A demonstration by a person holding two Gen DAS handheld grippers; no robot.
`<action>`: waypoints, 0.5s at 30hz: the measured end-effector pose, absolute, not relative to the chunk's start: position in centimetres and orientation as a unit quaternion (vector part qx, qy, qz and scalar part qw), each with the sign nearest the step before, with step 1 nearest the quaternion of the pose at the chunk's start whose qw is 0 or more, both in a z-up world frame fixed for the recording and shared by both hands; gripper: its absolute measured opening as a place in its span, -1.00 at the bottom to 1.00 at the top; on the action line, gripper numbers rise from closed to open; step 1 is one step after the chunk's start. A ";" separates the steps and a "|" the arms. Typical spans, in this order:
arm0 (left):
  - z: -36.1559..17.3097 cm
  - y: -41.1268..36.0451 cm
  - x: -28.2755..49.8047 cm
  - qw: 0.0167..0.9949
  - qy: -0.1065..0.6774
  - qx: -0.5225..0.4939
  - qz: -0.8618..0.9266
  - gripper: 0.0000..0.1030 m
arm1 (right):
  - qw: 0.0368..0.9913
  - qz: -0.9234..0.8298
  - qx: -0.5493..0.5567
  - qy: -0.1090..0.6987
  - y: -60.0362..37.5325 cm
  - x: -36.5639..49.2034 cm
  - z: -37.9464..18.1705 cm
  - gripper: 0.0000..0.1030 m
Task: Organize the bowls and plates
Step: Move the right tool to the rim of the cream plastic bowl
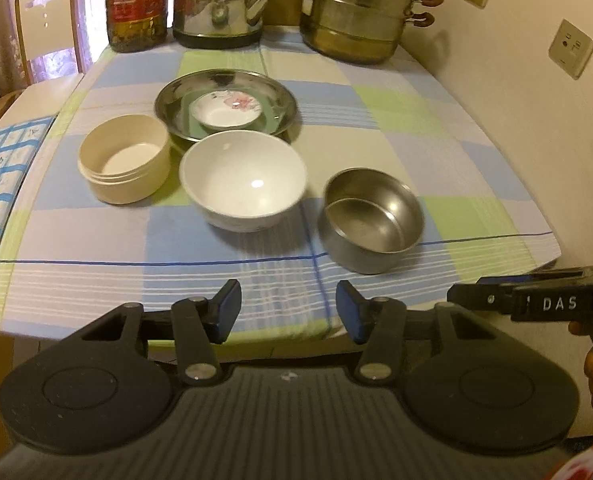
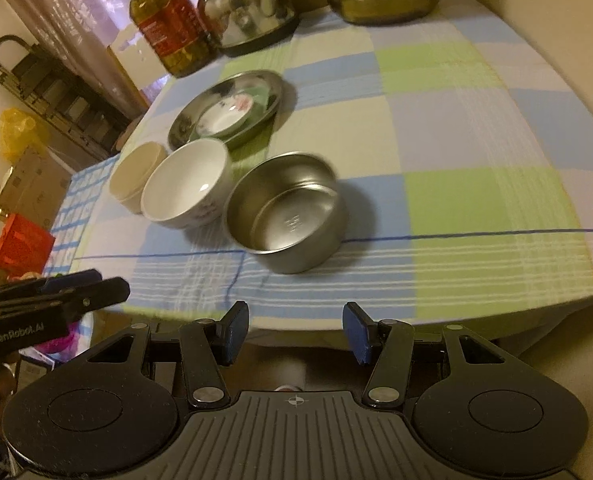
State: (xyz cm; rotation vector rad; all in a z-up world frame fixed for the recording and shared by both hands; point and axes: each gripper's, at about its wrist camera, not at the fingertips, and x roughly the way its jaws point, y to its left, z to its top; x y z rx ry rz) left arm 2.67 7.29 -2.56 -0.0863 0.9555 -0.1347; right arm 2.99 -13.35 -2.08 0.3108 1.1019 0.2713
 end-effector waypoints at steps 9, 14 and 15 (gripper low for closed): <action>-2.7 13.1 4.1 0.878 0.472 -0.030 -0.075 -0.03 | 0.819 0.134 0.160 0.534 -7.2 4.3 -3.0 0.02; -3.0 16.2 5.2 0.874 0.478 -0.026 -0.085 -0.03 | 0.815 0.128 0.167 0.539 -4.2 5.1 -3.5 0.02; -3.1 16.8 5.5 0.873 0.478 -0.026 -0.087 -0.03 | 0.815 0.127 0.168 0.540 -3.5 5.3 -3.7 0.02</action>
